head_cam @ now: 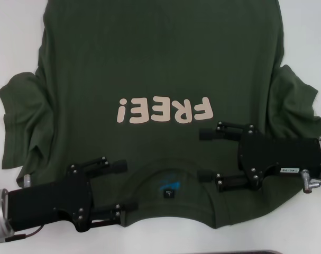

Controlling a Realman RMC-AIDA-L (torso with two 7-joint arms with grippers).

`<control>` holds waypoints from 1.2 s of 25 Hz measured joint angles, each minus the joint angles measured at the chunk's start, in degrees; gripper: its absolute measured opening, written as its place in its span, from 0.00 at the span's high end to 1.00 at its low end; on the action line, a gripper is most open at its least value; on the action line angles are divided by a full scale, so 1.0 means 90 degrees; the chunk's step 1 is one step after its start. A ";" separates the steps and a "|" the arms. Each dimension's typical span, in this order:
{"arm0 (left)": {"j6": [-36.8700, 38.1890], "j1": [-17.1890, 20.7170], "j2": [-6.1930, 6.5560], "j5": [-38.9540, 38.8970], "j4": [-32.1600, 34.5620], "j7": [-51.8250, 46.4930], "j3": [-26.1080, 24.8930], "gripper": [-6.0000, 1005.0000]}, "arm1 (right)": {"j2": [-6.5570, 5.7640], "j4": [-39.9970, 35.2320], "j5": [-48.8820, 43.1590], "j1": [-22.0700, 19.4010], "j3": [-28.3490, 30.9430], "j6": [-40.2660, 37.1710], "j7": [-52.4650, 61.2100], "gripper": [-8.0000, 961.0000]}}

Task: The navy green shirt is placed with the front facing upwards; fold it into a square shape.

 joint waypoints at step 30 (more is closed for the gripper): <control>-0.0149 -0.0830 0.1025 0.0098 0.0880 -0.6945 -0.0684 0.22 | 0.0000 0.0087 -0.0014 -0.0010 -0.0010 -0.0017 0.0091 0.07</control>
